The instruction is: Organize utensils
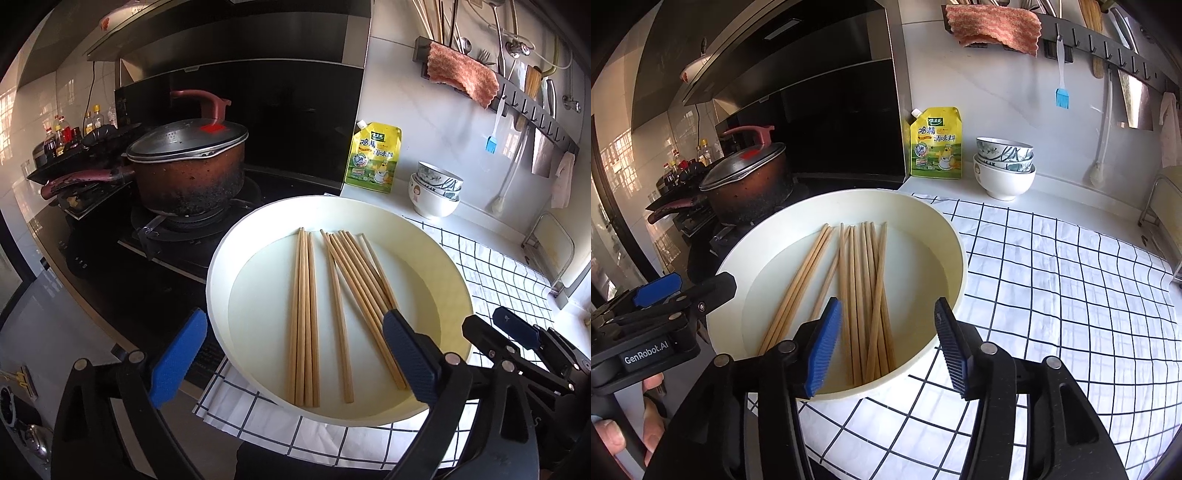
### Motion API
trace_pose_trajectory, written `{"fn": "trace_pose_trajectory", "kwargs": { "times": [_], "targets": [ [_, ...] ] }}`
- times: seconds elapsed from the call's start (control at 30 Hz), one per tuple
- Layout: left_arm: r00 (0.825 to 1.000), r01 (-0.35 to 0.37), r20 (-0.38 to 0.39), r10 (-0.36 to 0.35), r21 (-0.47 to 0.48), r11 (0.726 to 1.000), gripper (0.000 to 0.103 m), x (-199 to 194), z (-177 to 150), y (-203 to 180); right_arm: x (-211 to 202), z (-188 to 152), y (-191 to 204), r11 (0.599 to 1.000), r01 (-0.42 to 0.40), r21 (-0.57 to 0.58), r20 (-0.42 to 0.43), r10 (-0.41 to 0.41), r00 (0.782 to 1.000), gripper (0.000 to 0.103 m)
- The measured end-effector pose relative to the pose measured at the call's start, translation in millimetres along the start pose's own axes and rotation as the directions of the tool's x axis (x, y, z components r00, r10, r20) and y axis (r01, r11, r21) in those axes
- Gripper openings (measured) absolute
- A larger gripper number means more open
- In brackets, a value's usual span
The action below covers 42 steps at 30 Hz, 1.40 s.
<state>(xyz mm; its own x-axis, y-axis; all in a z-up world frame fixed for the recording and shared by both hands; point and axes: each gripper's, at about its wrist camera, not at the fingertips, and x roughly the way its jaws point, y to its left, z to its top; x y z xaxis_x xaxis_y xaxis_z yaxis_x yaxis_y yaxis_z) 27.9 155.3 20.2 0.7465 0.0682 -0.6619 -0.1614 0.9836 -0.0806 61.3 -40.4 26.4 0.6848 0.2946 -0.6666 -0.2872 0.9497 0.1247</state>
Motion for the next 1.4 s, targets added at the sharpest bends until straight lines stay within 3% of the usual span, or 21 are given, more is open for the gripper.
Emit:
{"fn": "trace_pose_trajectory", "kwargs": {
  "times": [0.5, 1.4],
  "targets": [
    [1.000, -0.007, -0.004, 0.007, -0.012, 1.000, 0.096, -4, -2, 1, -7, -3, -4, 0.999, 0.031, 0.013, 0.018, -0.031, 0.999, 0.069],
    [1.000, -0.027, -0.008, 0.027, 0.021, 0.999, 0.097, -3, -3, -8, -7, -5, -8, 0.999, 0.031, 0.024, 0.016, -0.031, 0.999, 0.069]
  ]
}}
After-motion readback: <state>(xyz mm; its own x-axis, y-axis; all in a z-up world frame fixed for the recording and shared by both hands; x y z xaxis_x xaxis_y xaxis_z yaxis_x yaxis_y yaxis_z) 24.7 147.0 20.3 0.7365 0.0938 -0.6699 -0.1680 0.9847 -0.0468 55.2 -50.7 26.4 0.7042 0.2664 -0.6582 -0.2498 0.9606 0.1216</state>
